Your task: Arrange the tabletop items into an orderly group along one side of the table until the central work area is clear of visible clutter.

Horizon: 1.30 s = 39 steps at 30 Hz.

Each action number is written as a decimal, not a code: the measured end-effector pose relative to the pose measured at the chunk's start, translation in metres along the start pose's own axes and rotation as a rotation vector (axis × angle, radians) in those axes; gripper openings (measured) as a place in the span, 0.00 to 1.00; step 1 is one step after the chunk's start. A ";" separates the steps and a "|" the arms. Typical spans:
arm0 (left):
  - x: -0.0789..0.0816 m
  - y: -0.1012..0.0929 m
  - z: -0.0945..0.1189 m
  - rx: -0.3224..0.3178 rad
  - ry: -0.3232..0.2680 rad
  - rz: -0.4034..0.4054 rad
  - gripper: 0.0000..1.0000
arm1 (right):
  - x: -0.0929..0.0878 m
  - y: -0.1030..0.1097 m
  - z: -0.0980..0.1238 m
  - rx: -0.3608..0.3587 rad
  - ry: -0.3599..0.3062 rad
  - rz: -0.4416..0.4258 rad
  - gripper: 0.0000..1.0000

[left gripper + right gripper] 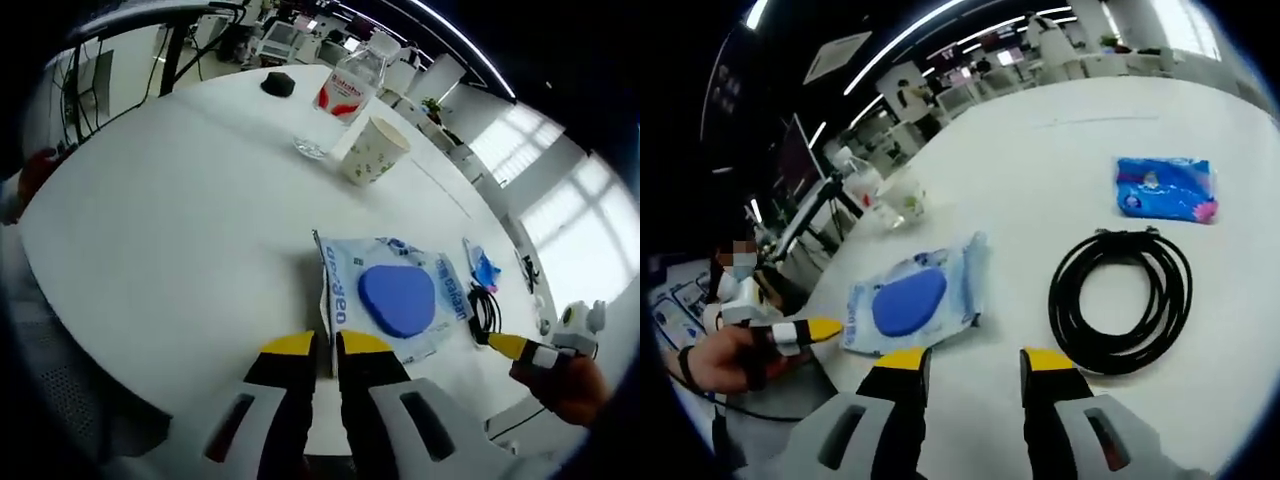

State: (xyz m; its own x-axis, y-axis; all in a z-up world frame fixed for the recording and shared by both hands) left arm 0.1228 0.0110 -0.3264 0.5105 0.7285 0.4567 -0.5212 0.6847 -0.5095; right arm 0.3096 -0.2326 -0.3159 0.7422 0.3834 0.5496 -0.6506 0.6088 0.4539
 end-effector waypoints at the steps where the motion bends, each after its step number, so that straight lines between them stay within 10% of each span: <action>1: 0.000 0.000 0.000 -0.001 0.001 -0.003 0.06 | 0.001 0.000 0.000 -0.001 0.001 -0.001 0.35; 39: -0.002 -0.010 0.002 -0.018 0.045 -0.089 0.00 | 0.012 0.004 -0.027 -0.038 -0.012 -0.066 0.00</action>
State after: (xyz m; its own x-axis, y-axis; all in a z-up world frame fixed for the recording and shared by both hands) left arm 0.1263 0.0026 -0.3208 0.5846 0.6629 0.4677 -0.4601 0.7458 -0.4818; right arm 0.3200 -0.2067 -0.3261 0.7811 0.3336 0.5279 -0.5938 0.6584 0.4625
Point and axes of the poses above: the point that each gripper's makers call its tool centre point, and the gripper's own axes: z roughly backward along the fingers, y roughly to its left, x roughly out of its top, the point moved 10 cm from there along z, roughly backward along the fingers, and after that the axes turned 4 degrees about y, right-handed, at the moved point
